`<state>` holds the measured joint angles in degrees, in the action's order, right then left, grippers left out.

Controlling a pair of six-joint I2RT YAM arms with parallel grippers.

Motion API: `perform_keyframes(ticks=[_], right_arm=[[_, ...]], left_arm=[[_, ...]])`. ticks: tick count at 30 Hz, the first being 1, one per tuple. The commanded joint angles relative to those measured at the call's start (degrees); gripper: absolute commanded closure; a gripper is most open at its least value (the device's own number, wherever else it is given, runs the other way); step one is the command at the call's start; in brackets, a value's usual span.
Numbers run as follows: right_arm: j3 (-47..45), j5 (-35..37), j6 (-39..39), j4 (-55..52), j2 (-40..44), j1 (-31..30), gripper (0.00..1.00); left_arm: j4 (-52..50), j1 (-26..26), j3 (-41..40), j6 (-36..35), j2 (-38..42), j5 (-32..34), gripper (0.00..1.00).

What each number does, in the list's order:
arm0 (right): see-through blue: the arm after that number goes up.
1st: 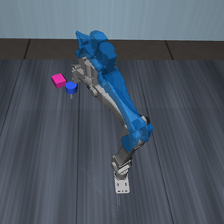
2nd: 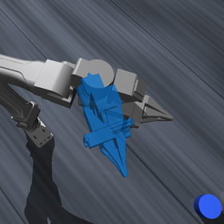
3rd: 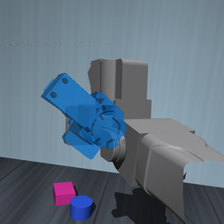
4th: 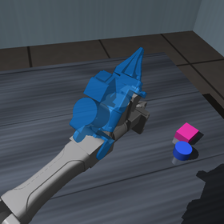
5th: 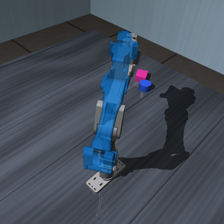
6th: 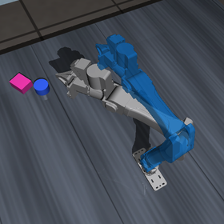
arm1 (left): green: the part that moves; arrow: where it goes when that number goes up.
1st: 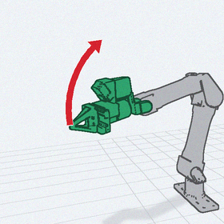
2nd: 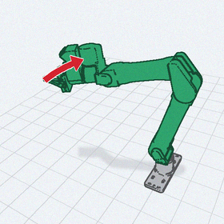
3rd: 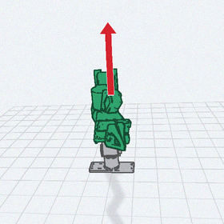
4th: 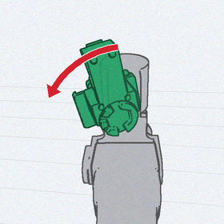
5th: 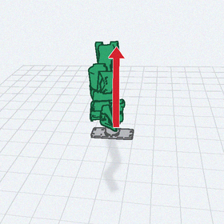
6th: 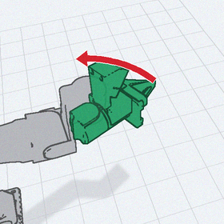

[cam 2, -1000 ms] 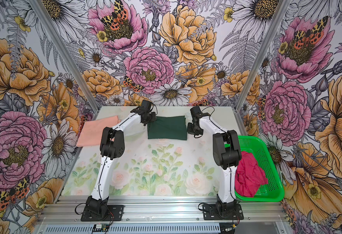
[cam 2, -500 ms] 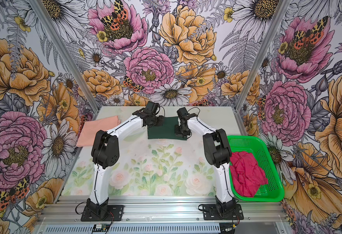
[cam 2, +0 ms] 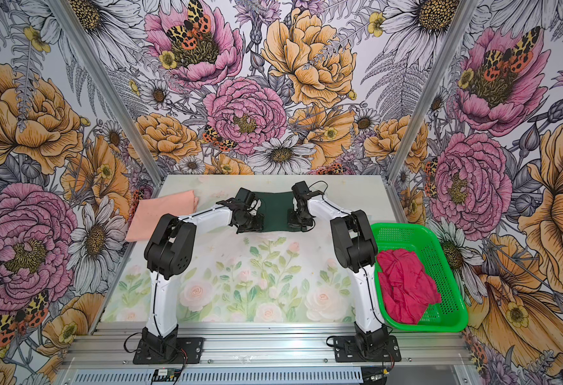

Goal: Fold and stack t-shirts
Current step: Smooth out the T-shirt at the center of the board.

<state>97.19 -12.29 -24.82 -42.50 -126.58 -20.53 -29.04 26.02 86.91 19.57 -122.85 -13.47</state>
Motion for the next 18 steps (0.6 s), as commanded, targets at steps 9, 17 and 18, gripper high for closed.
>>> perform_keyframes(ticks=[9, 17, 18], right_arm=[[-16.6, 6.8, 1.3, -3.6, 12.9, 2.2, 0.82], [-25.6, 9.9, -0.5, 2.9, 39.9, 1.7, 0.43], [-26.9, 9.4, -0.9, 4.2, 43.6, 1.8, 0.22]], left_arm=[[-5.6, -2.2, -16.4, 0.5, 6.4, 1.9, 1.00], [20.4, -5.5, -31.5, 10.5, 36.5, -3.9, 0.31], [26.0, -7.6, -35.1, 15.3, 39.0, -6.6, 0.03]])
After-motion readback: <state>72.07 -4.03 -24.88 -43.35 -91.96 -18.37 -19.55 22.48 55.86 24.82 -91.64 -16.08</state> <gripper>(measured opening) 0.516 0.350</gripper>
